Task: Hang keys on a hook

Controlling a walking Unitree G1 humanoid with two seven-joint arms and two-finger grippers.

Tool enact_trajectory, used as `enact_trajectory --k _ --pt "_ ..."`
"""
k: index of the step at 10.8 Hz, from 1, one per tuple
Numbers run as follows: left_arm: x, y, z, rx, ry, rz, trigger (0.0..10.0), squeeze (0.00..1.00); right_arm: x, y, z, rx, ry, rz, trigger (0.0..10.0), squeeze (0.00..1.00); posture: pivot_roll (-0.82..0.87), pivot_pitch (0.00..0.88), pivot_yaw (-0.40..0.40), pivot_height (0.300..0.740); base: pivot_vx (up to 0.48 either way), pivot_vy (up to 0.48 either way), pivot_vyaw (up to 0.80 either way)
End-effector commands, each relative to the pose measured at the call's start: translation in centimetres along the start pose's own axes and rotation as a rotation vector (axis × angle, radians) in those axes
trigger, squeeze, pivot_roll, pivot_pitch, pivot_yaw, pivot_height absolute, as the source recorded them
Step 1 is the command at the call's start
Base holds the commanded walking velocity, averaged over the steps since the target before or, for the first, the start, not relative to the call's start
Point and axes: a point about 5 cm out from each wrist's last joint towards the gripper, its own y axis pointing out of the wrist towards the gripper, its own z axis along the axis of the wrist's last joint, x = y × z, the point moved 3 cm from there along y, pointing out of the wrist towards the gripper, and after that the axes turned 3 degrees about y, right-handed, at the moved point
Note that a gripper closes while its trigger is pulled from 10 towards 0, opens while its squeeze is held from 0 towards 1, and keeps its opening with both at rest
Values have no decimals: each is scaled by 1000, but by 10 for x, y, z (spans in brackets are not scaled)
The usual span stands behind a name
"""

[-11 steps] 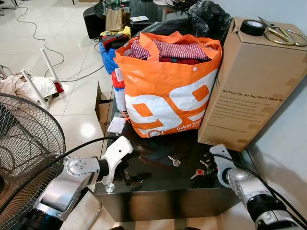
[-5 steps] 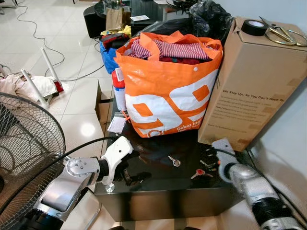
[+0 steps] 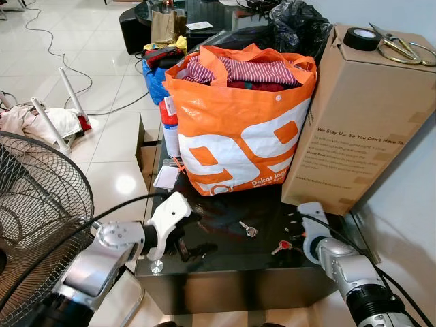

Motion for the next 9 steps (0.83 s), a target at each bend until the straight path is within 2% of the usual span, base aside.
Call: enact_trajectory --k 1,3,4,6,8,9 --pt "1 2 1 -1 11 -9 10000 0 3 -1 -4 -20 41 -19 10000 1000 -50 0 7 740 0 0 0" --pt "1 0 1 -3 11 -10 10000 0 3 1 -11 -53 56 -43 10000 1000 -40 0 9 740 0 0 0" --pt "0 0 0 -6 12 -12 10000 0 2 3 -15 -72 100 -61 10000 0 -40 0 10 740 0 0 0" --pt "0 1 1 -7 15 -21 10000 0 -1 7 -16 -70 209 -48 10000 0 -47 0 19 740 0 0 0" --pt "0 1 1 -10 16 -23 10000 0 3 9 -16 -60 220 -82 10000 0 -44 0 19 740 0 0 0" --pt "0 0 1 -11 16 -22 10000 0 4 10 -15 -54 229 -99 7686 0 -41 0 18 740 0 0 0"
